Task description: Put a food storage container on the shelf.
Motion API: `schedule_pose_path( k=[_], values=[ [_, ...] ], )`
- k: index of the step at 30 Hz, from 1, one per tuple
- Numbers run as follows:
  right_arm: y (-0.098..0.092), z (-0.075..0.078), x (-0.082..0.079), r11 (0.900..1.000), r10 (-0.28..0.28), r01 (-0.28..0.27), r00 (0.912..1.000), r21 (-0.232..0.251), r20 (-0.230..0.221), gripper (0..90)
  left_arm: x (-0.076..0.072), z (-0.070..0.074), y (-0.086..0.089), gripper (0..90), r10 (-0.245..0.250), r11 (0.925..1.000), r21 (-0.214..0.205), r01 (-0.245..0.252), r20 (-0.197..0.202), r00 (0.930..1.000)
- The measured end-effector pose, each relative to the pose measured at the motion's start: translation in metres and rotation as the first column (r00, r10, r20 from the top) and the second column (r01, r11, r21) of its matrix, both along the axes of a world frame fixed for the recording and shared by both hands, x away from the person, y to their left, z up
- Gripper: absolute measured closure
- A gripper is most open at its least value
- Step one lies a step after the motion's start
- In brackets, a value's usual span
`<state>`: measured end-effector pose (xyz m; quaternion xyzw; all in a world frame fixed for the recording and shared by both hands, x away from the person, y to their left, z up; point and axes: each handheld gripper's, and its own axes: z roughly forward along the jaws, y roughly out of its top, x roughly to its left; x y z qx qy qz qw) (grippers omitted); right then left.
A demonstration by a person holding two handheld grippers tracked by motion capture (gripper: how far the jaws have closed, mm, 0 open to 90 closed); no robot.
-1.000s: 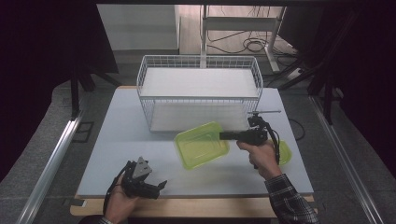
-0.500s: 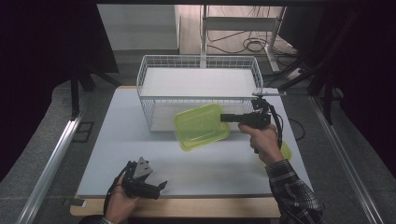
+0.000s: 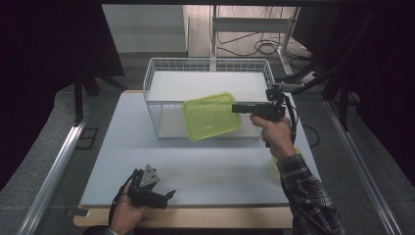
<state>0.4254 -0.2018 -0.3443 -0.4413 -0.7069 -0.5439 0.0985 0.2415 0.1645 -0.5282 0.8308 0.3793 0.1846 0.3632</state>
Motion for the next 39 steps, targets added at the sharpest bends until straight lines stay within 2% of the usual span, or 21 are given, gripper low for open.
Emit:
schedule_pose_path(
  k=[6, 14, 29, 39],
  values=[
    [0.000, 0.014, 0.010, 0.9993, -0.038, 0.038, 0.9991, -0.003, 0.021, 80.1, 0.001, 0.001, 0.003, 1.4, 0.004, 0.9992, -0.040, -0.004, -0.016, 0.9999],
    [0.001, 0.026, 0.024, 0.9949, -0.100, 0.100, 0.9944, 0.009, 0.034, 80.1, 0.001, 0.000, 0.002, 1.4, 0.000, 0.9994, -0.036, 0.000, -0.020, 0.9998],
    [0.009, 0.034, 0.048, 0.9818, -0.190, 0.190, 0.9804, 0.006, 0.053, 80.1, 0.001, 0.000, 0.002, 1.5, 0.002, 0.9991, -0.043, -0.003, -0.028, 0.9996],
    [0.013, 0.031, 0.059, 0.9708, -0.239, 0.240, 0.9694, -0.005, 0.056, 80.0, 0.001, 0.000, 0.002, 1.6, 0.000, 0.9991, -0.041, -0.001, -0.030, 0.9996]
  ],
)
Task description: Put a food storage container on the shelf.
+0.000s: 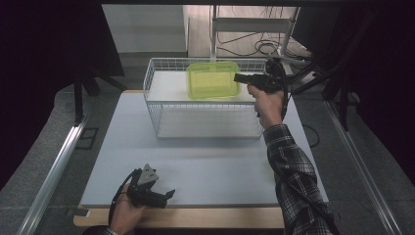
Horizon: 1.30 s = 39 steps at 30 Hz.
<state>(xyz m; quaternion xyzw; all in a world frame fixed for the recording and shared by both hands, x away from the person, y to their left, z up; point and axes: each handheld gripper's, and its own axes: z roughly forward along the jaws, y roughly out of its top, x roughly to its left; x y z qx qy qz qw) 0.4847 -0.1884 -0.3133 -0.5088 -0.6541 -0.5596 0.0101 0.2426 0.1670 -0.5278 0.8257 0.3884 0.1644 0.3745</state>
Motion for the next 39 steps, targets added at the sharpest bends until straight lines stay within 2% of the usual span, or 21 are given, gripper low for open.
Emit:
schedule_pose_path(
  k=[8, 12, 13, 17, 21, 26, 27, 28, 30, 34, 39],
  values=[
    [0.003, -0.007, 0.004, 0.9995, -0.025, 0.025, 0.9997, -0.017, 0.003, 79.1, 0.000, 0.000, 0.000, 1.7, 0.000, 1.0000, 0.001, 0.000, -0.001, 1.0000],
    [0.007, -0.007, 0.003, 0.9961, -0.037, 0.040, 0.9986, -0.078, 0.037, 75.2, 0.000, 0.000, 0.000, 1.7, -0.001, 1.0000, 0.004, 0.001, -0.002, 1.0000],
    [0.009, -0.006, 0.003, 0.9932, -0.039, 0.044, 0.9982, -0.108, 0.046, 73.5, 0.000, 0.000, 0.000, 1.7, -0.001, 1.0000, 0.005, 0.001, -0.002, 1.0000],
    [0.010, -0.007, 0.006, 0.9908, -0.039, 0.045, 0.9980, -0.128, 0.050, 71.8, 0.000, 0.000, 0.000, 1.7, -0.001, 1.0000, 0.004, 0.001, -0.005, 1.0000],
    [0.014, -0.008, 0.009, 0.9840, -0.041, 0.052, 0.9970, -0.171, 0.065, 69.7, 0.000, 0.000, 0.000, 1.7, -0.002, 1.0000, 0.004, 0.002, -0.007, 1.0000],
    [0.016, -0.011, 0.015, 0.9853, -0.031, 0.039, 0.9981, -0.167, 0.053, 65.5, 0.000, 0.000, 0.000, 1.7, -0.003, 1.0000, 0.004, 0.003, -0.011, 0.9999],
    [0.016, -0.011, 0.016, 0.9850, -0.031, 0.040, 0.9982, -0.168, 0.052, 60.6, 0.000, -0.001, 0.000, 1.7, -0.002, 1.0000, 0.004, 0.002, -0.012, 0.9999],
    [0.017, -0.011, 0.016, 0.9797, -0.042, 0.054, 0.9969, -0.193, 0.067, 57.3, 0.000, -0.001, 0.000, 1.7, -0.003, 1.0000, 0.005, 0.003, -0.012, 0.9999],
    [0.018, -0.010, 0.017, 0.9755, -0.043, 0.058, 0.9961, -0.212, 0.077, 56.5, 0.000, -0.001, 0.000, 1.7, -0.003, 1.0000, 0.006, 0.003, -0.012, 0.9999],
    [0.018, -0.010, 0.016, 0.9737, -0.041, 0.058, 0.9960, -0.220, 0.080, 54.5, 0.000, -0.001, -0.001, 1.7, -0.003, 1.0000, 0.008, 0.003, -0.012, 0.9999],
    [0.016, -0.006, 0.011, 0.9770, -0.020, 0.041, 0.9951, -0.209, 0.097, 49.0, 0.000, 0.000, 0.000, 1.7, -0.001, 1.0000, 0.005, 0.001, -0.010, 1.0000]
  ],
)
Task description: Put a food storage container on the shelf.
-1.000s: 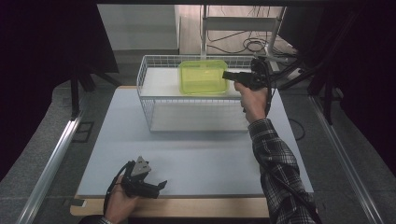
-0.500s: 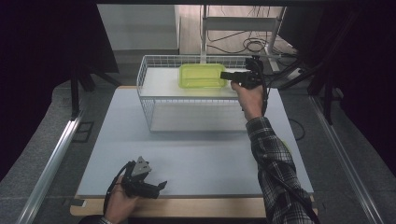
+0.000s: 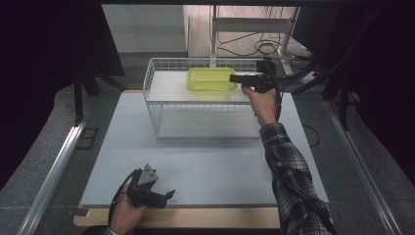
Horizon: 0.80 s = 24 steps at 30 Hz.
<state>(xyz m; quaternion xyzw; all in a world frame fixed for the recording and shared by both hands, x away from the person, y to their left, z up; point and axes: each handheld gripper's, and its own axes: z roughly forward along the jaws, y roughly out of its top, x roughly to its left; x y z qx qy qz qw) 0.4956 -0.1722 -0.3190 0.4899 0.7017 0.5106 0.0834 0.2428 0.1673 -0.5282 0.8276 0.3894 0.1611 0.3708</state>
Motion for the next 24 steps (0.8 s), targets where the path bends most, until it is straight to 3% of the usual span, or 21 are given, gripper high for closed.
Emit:
schedule_pose_path(
  k=[13, 24],
  values=[
    [-0.006, 0.007, -0.029, 0.9934, 0.107, -0.105, 0.9933, -0.045, 0.044, 36.8, 0.000, 0.000, 0.000, 1.6, 0.001, 0.9999, -0.010, -0.001, 0.011, 0.9999],
    [-0.009, -0.002, -0.052, 0.9824, 0.173, -0.169, 0.9836, -0.080, 0.050, 30.0, 0.000, 0.000, 0.000, 1.6, 0.000, 1.0000, -0.005, 0.000, 0.012, 0.9999]
  ],
)
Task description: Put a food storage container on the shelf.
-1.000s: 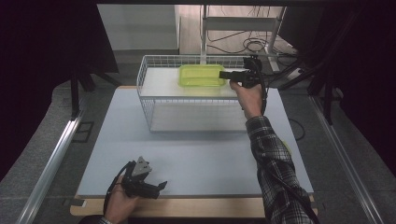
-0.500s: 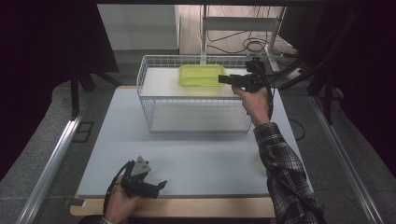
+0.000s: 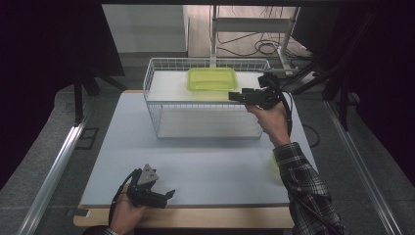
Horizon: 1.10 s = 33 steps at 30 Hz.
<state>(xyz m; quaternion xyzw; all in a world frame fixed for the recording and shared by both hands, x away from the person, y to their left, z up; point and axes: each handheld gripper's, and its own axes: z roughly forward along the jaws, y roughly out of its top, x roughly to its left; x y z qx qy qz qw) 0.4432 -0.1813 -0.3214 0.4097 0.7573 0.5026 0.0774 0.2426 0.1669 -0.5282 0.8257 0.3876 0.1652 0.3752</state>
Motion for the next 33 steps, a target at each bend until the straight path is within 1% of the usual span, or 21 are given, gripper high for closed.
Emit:
schedule_pose_path(
  k=[4, 8, 12, 14, 16, 19, 23, 29, 33],
  values=[
    [-0.003, -0.005, -0.006, 0.9999, 0.016, -0.016, 0.9999, -0.003, -0.005, 28.3, 0.000, 0.000, 0.001, 1.6, 0.001, 1.0000, -0.001, -0.001, -0.001, 1.0000],
    [-0.006, -0.011, -0.014, 0.9994, 0.030, -0.030, 0.9995, -0.015, -0.006, 26.5, 0.001, 0.000, 0.001, 2.3, -0.005, 0.9999, -0.012, 0.004, -0.023, 0.9997],
    [-0.008, -0.015, -0.019, 0.9990, 0.039, -0.039, 0.9992, -0.023, -0.004, 25.1, 0.001, 0.001, 0.001, 2.7, -0.007, 0.9999, -0.012, 0.007, -0.029, 0.9995],
    [-0.010, -0.022, -0.026, 0.9976, 0.050, -0.050, 0.9988, -0.048, -0.001, 23.2, 0.001, 0.001, 0.001, 2.7, -0.003, 0.9998, -0.017, 0.002, -0.029, 0.9996],
    [-0.012, -0.026, -0.030, 0.9968, 0.055, -0.055, 0.9985, -0.058, 0.000, 22.3, 0.001, 0.001, 0.001, 2.8, -0.004, 0.9999, -0.017, 0.004, -0.031, 0.9995],
    [-0.016, -0.032, -0.036, 0.9958, 0.058, -0.058, 0.9983, -0.071, 0.005, 20.9, 0.000, 0.001, 0.001, 2.8, -0.003, 0.9999, -0.015, 0.003, -0.029, 0.9996],
    [-0.020, -0.039, -0.045, 0.9945, 0.062, -0.061, 0.9981, -0.085, 0.007, 18.9, 0.000, 0.001, 0.001, 2.3, -0.002, 1.0000, -0.008, 0.002, -0.017, 0.9999],
    [-0.025, -0.051, -0.058, 0.9916, 0.069, -0.068, 0.9976, -0.110, 0.005, 15.1, 0.000, 0.000, 0.001, 1.9, -0.001, 1.0000, -0.004, 0.001, -0.010, 1.0000],
    [-0.027, -0.057, -0.066, 0.9890, 0.092, -0.090, 0.9957, -0.118, 0.014, 12.0, 0.000, 0.000, 0.001, 1.8, -0.003, 1.0000, -0.003, 0.003, -0.004, 1.0000]
  ],
)
